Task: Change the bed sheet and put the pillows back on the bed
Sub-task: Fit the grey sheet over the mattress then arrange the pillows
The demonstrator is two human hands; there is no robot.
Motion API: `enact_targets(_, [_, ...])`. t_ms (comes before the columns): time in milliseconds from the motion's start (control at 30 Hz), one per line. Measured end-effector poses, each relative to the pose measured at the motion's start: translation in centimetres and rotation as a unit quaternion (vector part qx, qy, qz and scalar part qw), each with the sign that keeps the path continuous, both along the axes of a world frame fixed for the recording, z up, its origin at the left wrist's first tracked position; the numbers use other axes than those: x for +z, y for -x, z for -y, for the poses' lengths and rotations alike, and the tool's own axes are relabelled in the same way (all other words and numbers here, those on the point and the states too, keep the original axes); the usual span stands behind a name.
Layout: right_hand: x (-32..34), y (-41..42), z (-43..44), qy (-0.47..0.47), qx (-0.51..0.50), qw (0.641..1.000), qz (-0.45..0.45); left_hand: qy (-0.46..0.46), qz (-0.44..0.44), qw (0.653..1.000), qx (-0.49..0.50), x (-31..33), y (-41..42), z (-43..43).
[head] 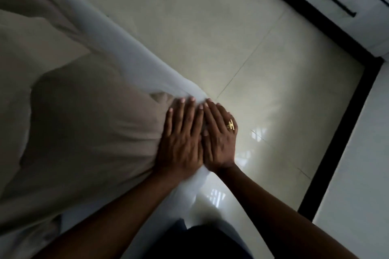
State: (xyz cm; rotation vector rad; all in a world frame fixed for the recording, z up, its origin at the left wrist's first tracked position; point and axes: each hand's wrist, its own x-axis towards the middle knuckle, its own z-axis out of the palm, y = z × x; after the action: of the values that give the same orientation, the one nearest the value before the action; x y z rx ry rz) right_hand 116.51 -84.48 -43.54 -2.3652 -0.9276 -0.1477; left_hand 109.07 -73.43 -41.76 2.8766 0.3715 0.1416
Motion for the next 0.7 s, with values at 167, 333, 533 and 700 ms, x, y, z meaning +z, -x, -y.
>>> enact_targets(167, [-1.1,-0.3,-1.2,-0.002,0.007,1.0,0.012,-0.002,-0.03,1.0,0.009,-0.3,-0.2,-0.8])
enact_targets(333, [-1.4,-0.4,-1.2,-0.028,0.002,1.0,-0.006,-0.032,-0.033,0.999,0.011,-0.5,-0.3,-0.6])
enact_targets(533, [-3.0,-0.4,-0.6,-0.11,0.002,0.994,0.002,-0.111,0.009,0.994,0.014,-1.4,-0.3,-0.4])
enact_targets(700, [-4.9,-0.9,-0.6,-0.154,0.02,0.986,0.06,-0.161,0.026,0.986,0.029,-2.9,-0.1,-0.8])
